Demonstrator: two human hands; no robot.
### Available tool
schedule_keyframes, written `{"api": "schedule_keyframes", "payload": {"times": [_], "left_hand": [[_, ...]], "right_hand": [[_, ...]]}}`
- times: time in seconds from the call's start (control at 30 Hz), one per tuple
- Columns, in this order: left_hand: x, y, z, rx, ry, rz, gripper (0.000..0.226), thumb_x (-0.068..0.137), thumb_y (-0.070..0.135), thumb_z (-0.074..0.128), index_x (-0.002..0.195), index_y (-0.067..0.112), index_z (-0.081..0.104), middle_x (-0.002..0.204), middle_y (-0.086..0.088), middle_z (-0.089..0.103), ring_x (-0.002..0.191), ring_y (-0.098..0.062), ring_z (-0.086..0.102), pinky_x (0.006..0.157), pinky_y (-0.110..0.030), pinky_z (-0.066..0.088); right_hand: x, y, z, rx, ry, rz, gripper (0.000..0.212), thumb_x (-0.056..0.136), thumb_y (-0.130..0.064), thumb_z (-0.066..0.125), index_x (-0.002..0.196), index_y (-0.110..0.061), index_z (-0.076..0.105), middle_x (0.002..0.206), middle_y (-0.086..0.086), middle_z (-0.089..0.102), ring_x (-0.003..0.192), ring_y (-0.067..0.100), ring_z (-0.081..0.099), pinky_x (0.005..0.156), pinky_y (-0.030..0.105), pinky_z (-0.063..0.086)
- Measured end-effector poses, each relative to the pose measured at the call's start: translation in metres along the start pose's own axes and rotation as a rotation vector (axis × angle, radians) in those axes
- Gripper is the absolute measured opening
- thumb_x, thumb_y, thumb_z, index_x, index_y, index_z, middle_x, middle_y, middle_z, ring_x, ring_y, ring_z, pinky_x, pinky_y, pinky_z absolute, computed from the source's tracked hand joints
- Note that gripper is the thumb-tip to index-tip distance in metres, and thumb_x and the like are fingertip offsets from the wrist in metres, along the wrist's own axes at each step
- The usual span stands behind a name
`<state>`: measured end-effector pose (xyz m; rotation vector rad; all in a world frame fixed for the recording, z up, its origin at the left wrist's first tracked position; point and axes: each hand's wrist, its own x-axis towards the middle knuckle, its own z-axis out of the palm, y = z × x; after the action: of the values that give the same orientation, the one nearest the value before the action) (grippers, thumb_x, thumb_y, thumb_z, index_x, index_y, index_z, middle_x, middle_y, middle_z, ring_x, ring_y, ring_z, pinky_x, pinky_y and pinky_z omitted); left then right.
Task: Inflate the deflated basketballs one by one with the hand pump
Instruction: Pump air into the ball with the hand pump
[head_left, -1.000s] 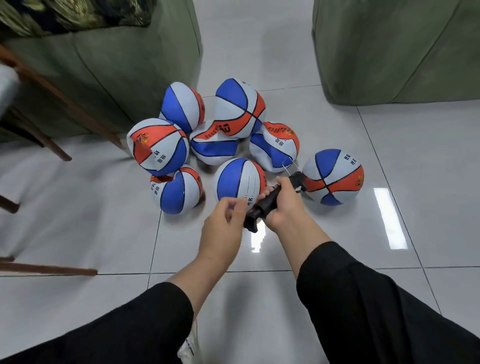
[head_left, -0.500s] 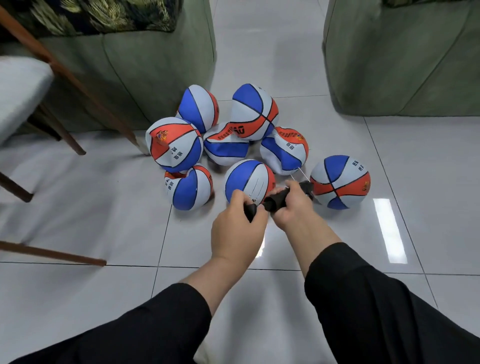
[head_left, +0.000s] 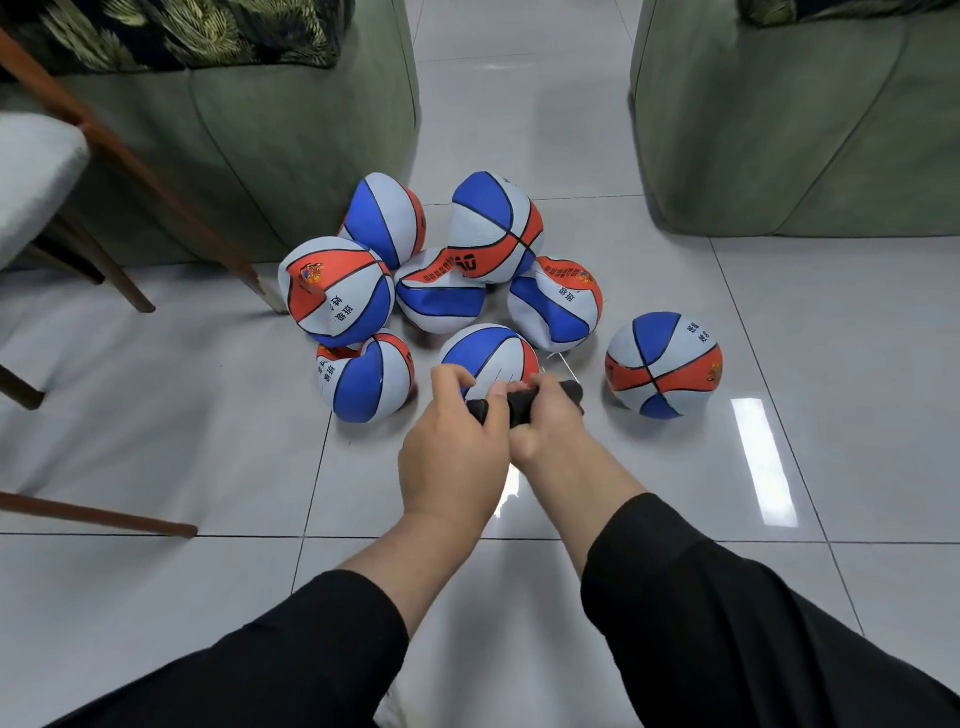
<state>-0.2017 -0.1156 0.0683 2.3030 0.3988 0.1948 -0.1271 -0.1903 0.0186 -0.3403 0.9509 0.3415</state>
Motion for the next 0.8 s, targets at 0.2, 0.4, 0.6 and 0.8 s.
{"api": "schedule_keyframes", "payload": {"times": [0.2, 0.4, 0.6, 0.8], "left_hand": [[-0.001, -0.014, 0.005, 0.081, -0.078, -0.016, 0.028, 0.103, 0.055, 0.045, 0.098, 0.028, 0.039, 0.074, 0.008, 0.061, 0.071, -0.019, 0.063, 0.064, -0.046, 0.058], [-0.012, -0.024, -0.001, 0.083, -0.058, 0.162, 0.028, 0.098, 0.043, 0.055, 0.084, 0.022, 0.042, 0.06, 0.009, 0.048, 0.058, -0.016, 0.052, 0.051, -0.031, 0.039], [-0.01, -0.028, 0.0, 0.046, -0.025, 0.061, 0.033, 0.1, 0.04, 0.051, 0.077, 0.027, 0.032, 0.059, 0.007, 0.043, 0.055, -0.016, 0.043, 0.05, -0.03, 0.031], [-0.001, -0.029, 0.01, 0.044, 0.007, -0.013, 0.038, 0.098, 0.055, 0.038, 0.085, 0.02, 0.041, 0.063, 0.006, 0.051, 0.059, -0.018, 0.051, 0.052, -0.031, 0.033]], "right_hand": [[-0.006, 0.011, 0.005, -0.194, -0.029, -0.028, 0.012, 0.095, -0.014, 0.061, 0.104, -0.007, 0.059, 0.08, 0.011, 0.062, 0.065, 0.028, 0.064, 0.059, 0.044, 0.062], [0.01, -0.033, -0.002, -0.228, 0.0, -0.129, 0.016, 0.094, -0.006, 0.056, 0.079, -0.01, 0.05, 0.055, 0.002, 0.047, 0.04, 0.015, 0.045, 0.046, 0.027, 0.05], [0.012, -0.029, -0.003, -0.219, -0.032, -0.143, 0.02, 0.094, -0.002, 0.052, 0.078, -0.012, 0.047, 0.058, 0.002, 0.043, 0.044, 0.013, 0.041, 0.045, 0.025, 0.049], [-0.003, 0.014, 0.005, -0.169, -0.037, -0.111, 0.006, 0.094, -0.002, 0.053, 0.092, -0.007, 0.05, 0.056, 0.002, 0.046, 0.042, 0.012, 0.046, 0.051, 0.025, 0.051]]}}
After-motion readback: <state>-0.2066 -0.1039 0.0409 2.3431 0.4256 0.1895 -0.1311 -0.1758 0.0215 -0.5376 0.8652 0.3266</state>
